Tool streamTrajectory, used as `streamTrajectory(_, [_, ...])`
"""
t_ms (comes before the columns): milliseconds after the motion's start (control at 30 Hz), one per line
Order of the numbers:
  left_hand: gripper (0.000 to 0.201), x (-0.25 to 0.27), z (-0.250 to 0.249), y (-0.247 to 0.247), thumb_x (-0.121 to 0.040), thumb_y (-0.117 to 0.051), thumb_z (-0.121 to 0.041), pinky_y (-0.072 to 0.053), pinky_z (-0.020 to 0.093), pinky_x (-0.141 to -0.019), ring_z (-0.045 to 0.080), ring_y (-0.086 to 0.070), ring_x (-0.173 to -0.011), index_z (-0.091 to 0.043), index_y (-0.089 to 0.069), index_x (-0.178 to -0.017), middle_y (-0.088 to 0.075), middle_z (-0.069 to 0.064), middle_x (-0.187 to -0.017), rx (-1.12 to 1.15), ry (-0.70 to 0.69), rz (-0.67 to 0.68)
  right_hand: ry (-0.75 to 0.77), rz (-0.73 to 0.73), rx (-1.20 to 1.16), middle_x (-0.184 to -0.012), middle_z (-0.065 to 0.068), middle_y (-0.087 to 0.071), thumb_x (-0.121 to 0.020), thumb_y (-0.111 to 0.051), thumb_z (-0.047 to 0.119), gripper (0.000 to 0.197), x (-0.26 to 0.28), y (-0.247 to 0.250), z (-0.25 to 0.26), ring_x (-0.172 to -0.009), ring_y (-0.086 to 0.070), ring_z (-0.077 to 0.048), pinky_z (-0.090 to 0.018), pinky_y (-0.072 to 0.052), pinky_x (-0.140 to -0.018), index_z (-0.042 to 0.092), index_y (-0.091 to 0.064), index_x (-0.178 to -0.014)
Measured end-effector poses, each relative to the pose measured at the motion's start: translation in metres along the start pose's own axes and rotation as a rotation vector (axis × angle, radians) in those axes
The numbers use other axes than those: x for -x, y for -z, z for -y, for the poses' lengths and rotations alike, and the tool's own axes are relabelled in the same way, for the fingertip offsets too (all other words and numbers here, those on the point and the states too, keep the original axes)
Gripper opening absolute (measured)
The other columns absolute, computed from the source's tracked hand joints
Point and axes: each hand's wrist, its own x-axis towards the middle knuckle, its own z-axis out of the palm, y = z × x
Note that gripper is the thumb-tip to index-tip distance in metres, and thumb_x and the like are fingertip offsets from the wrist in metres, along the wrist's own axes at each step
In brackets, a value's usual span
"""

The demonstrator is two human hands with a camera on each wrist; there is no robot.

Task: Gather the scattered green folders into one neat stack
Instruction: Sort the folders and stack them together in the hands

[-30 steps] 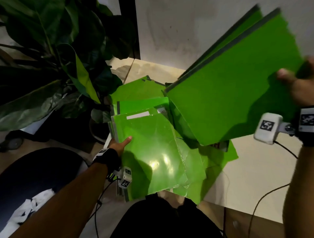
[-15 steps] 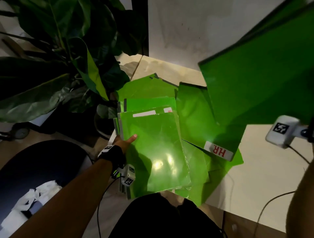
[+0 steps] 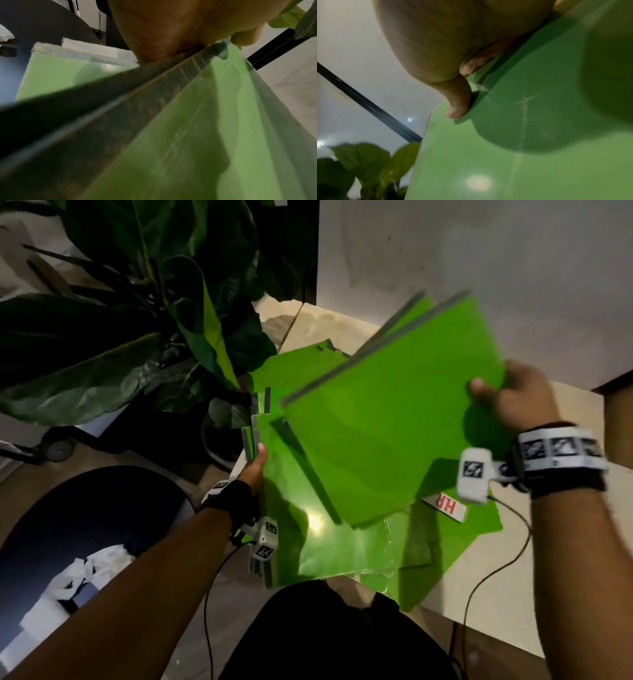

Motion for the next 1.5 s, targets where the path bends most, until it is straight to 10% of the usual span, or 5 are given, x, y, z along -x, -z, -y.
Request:
streamTrajectory(233, [0.061,0.008,-0.001,0.003,-0.093,-0.039,-0.056,-0.033,0.048,-0.112,0.03,-0.04,-0.133,-0.018,-0.038,-0.142,-0.043,0.009,-0.143,0.02,0.051,0.096,0.015,0.248,0.339,-0.127,-0.014,-0.061,-0.077,-0.078,0.031,0.057,0.007,-0.107,-0.013,-0.115,-0.058,-0.032,-0.038,-0.045,-0.093,0.019,-0.053,-0.127])
streamTrajectory(500, [0.044,0.002,0.008,0.008,-0.082,-0.068,-0.024,-0.055,0.027,-0.058,0.021,-0.064,-0.057,0.001,-0.052,-0.115,-0.068,0.01,-0.067,-0.069,0.072,0.103,0.152,0.224,0.554,-0.126,-0.012,-0.06,-0.079,-0.07,0.048,0.057,0.0,-0.177,0.003,-0.118,-0.052,-0.033,-0.042,-0.041,-0.098,0.022,-0.056,-0.129])
streamTrajectory(633, [0.079,-0.002,0.015,0.007,-0.065,-0.072,-0.058,-0.052,0.043,-0.086,0.027,-0.062,-0.088,-0.007,-0.05,-0.121,-0.064,0.02,-0.105,-0.184,0.035,0.06,-0.13,0.112,0.537,-0.146,-0.015,-0.037,-0.085,-0.058,0.057,0.072,0.019,-0.177,-0.027,-0.134,-0.035,-0.035,-0.054,-0.032,-0.106,0.017,-0.037,-0.142])
streamTrajectory(800, [0.054,0.006,0.014,0.006,-0.082,-0.069,-0.006,-0.051,0.04,-0.088,0.039,-0.059,-0.107,0.001,-0.042,-0.129,-0.058,0.024,-0.121,-0.254,0.005,0.074,-0.619,0.251,0.397,-0.143,-0.02,-0.033,-0.081,-0.071,0.041,0.081,0.056,-0.182,-0.068,-0.126,-0.044,-0.041,-0.045,-0.043,-0.102,0.0,-0.029,-0.139])
streamTrajectory(1500, [0.052,0.013,0.01,0.001,-0.087,-0.066,-0.027,-0.045,0.039,-0.101,0.031,-0.059,-0.112,-0.007,-0.045,-0.13,-0.057,0.015,-0.124,-0.294,-0.033,0.113,-0.298,0.243,0.196,-0.134,-0.019,-0.046,-0.094,-0.058,0.026,0.059,0.041,-0.21,-0.05,-0.118,-0.052,-0.035,-0.041,-0.038,-0.104,0.013,-0.035,-0.147])
